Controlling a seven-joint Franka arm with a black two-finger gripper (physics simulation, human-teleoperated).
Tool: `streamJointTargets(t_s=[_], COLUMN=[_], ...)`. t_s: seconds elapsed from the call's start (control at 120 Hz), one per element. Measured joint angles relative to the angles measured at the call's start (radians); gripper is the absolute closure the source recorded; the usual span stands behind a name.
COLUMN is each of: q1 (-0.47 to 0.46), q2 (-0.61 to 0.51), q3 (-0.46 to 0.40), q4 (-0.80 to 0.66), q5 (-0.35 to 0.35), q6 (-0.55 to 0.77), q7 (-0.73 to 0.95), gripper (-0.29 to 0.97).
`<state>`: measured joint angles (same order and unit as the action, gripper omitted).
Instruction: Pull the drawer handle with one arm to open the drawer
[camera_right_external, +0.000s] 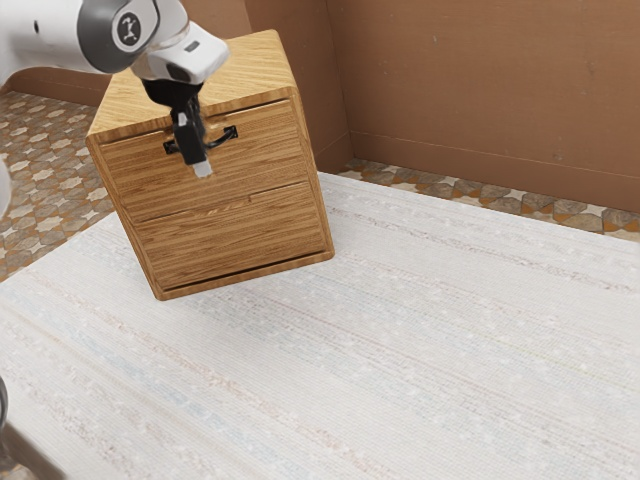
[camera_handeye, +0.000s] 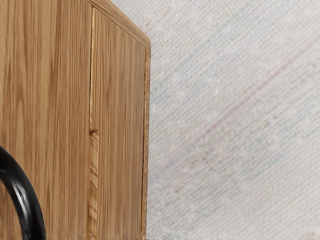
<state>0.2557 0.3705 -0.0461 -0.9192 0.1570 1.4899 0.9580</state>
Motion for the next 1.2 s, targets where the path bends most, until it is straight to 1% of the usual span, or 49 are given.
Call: streamJointTargets(t_s=[0.242, 0.383, 0.8, 1.033, 1.083, 1.108, 1.142, 1.2], q1=[0.029, 0.03, 0.031, 0.011, 0.009, 0.008, 0.006, 0.002], q2=[0.009, 0.013, 0.018, 0.016, 0.015, 0.014, 0.01, 0.005], q3=[0.005, 0.005, 0.005, 0.005, 0.006, 0.006, 0.007, 0.009], q4=[-0.005, -0.019, -0.062, -0.069, -0.08, -0.087, -0.098, -0.11], q5=[0.018, 0.029, 0.034, 0.032, 0.032, 0.032, 0.032, 0.031], q6=[0.066, 0.087, 0.106, 0.107, 0.108, 0.108, 0.108, 0.108], q7=[-0.029, -0.042, -0.067, -0.078, -0.08, -0.081, -0.083, -0.086], gripper=[0.0, 0.0, 0.0, 0.0, -0.03, -0.08, -0.09, -0.16])
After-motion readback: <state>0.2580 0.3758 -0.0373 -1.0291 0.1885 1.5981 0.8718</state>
